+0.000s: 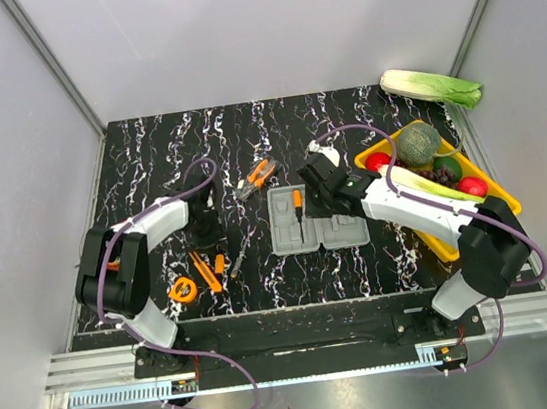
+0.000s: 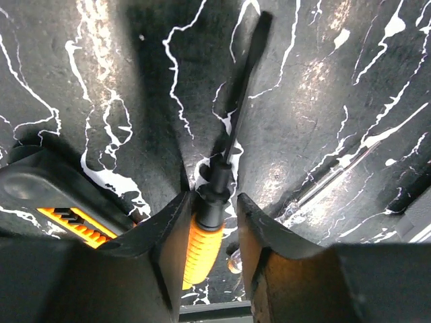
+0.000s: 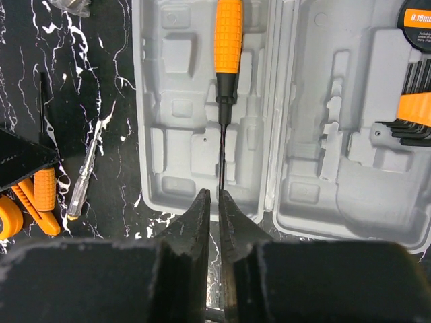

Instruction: Pack the tool kit

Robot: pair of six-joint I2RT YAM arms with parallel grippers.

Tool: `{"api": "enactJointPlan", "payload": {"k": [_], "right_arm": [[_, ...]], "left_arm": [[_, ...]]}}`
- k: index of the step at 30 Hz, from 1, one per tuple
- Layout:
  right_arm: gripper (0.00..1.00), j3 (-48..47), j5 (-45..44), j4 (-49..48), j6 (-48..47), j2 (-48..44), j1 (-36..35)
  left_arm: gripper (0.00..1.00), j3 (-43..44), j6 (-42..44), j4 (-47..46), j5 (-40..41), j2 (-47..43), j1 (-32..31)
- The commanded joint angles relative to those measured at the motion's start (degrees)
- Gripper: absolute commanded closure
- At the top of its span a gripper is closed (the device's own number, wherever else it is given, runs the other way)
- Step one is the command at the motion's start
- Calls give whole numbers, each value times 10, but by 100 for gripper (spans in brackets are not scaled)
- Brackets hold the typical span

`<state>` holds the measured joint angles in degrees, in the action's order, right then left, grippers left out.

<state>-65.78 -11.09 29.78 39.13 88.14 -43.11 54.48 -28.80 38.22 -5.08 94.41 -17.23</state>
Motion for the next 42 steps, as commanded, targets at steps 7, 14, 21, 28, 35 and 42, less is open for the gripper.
{"api": "enactJointPlan", "payload": {"k": [7,14,21,28,35,42], "right_arm": [[86,12,-28,-8,16,-30,6],[85,35,-45,-6,24,-65,10],[85,65,-73,26,48,-98,27],[84,105,-82,41,67,-133,43],[84,131,-88,48,79,-153,51],[83,140,-89,47,82,-158,57]], "left_arm": [[95,72,0,54,99,45,-48],[100,129,13,76,104,-5,-89],[100,207,-23,6,-43,-5,-136],[100,236,-77,-106,-130,73,-189],[100,261,-93,-153,-129,131,-227],[100,253,-155,-177,-122,171,-239]]}}
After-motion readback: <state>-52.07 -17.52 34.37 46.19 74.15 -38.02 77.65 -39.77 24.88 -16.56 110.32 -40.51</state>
